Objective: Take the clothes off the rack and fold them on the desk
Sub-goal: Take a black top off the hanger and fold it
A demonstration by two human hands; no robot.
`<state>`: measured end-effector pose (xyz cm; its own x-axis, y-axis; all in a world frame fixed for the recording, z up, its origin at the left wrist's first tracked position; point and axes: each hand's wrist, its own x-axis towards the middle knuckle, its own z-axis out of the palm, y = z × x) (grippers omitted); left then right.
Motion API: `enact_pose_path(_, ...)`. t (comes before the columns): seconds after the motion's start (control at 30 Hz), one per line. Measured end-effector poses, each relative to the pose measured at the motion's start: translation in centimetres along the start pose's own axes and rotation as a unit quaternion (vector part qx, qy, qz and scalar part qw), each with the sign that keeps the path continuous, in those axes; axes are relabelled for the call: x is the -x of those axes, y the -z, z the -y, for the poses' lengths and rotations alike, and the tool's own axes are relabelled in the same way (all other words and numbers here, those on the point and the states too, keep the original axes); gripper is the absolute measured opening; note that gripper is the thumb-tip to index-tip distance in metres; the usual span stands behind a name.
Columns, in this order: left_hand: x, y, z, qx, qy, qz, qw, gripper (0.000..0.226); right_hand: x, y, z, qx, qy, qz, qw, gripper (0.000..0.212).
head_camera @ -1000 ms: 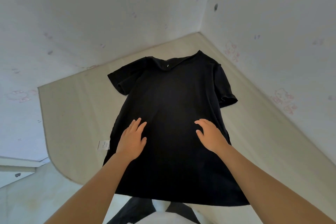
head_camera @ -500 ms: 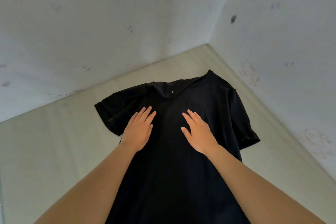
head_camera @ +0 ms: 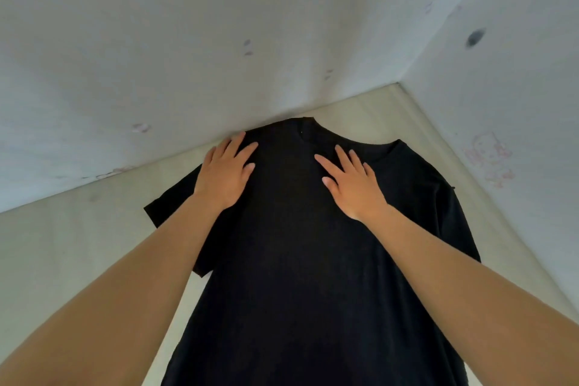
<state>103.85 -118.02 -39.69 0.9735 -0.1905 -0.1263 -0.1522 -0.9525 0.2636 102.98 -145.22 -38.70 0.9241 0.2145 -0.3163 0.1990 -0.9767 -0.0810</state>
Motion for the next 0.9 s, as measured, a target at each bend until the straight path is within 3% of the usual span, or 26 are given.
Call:
enact_pose_path(0.27,5.3,-0.4,3.9,0.076,0.105,-0.107,0.986,0.055,-0.2,-0.8,2.1,-0.006,-0.042,-0.056,0.997,0.052)
enact_pose_path(0.43,8.6,0.9,5.4,0.082,0.156,-0.116,0.977,0.064,2.3,-1.4,5.1,-0.015,0.017,-0.062,0.998,0.056)
enact_pose_path(0.57,10.6,2.3,6.2,0.101,0.266,-0.027,0.958,0.077,4.5,-1.8,8.5,-0.058,0.089,-0.03,0.994,0.055)
enact_pose_path(0.7,11.3,3.5,7.6,0.216,0.167,0.068,0.959,0.034,6.4,-2.6,11.2,-0.061,0.173,-0.015,0.983,0.058)
enact_pose_path(0.77,11.3,4.4,8.3,0.283,0.154,0.026,0.946,0.024,7.0,-3.1,11.9,-0.043,0.192,-0.003,0.98,0.066)
enact_pose_path(0.83,10.9,5.2,9.0,0.308,0.204,-0.087,0.925,0.024,7.2,-3.3,11.9,-0.027,0.174,0.013,0.984,0.072)
enact_pose_path(0.9,10.9,5.6,9.3,0.331,0.259,-0.15,0.895,0.027,7.2,-3.3,11.9,-0.003,0.152,0.03,0.988,0.073)
